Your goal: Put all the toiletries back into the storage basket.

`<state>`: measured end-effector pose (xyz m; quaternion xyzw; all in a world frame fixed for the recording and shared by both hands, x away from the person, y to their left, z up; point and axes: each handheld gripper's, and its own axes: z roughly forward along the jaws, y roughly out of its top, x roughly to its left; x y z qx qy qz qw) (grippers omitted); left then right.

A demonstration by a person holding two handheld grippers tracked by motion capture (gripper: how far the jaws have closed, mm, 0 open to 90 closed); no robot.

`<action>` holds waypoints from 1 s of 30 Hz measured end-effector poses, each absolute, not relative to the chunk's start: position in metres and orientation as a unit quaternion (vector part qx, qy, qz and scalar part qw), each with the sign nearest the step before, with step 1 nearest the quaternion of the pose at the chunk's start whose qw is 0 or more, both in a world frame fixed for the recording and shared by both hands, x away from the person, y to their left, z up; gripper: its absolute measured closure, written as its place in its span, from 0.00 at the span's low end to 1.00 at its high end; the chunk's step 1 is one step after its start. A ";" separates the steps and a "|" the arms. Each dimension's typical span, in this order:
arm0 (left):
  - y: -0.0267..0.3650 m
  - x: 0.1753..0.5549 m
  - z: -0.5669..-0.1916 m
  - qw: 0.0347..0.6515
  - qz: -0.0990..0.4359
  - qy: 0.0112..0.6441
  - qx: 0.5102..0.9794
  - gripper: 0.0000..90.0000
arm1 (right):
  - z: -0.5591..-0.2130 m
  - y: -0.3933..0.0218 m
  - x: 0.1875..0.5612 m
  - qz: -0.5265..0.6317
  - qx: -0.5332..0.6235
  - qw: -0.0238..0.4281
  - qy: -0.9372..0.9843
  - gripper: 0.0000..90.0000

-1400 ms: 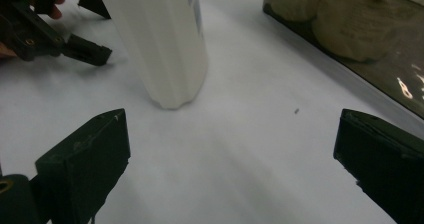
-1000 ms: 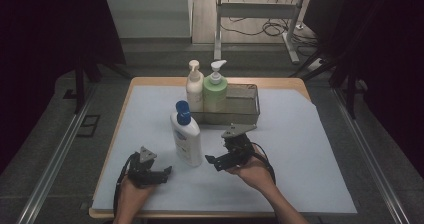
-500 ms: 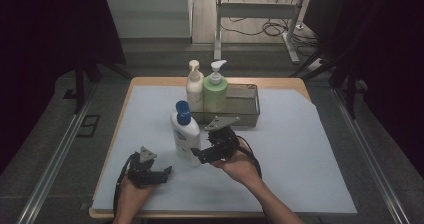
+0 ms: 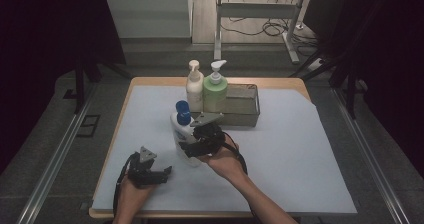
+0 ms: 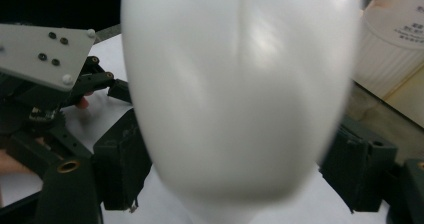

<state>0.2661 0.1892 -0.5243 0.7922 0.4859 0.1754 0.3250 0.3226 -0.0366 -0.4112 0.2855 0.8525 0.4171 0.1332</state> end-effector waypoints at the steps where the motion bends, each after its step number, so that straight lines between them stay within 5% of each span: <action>1: 0.189 0.266 -0.524 0.325 0.175 0.486 0.792 0.14 | -0.411 -0.035 0.323 0.416 0.285 0.136 0.852 0.25; 14: 0.189 0.266 -0.524 0.325 0.175 0.486 0.792 0.14 | -0.417 -0.021 0.325 0.423 0.282 0.158 0.847 0.41; 30: 0.189 0.266 -0.524 0.325 0.175 0.486 0.792 0.14 | -0.411 -0.029 0.323 0.413 0.274 0.139 0.858 0.44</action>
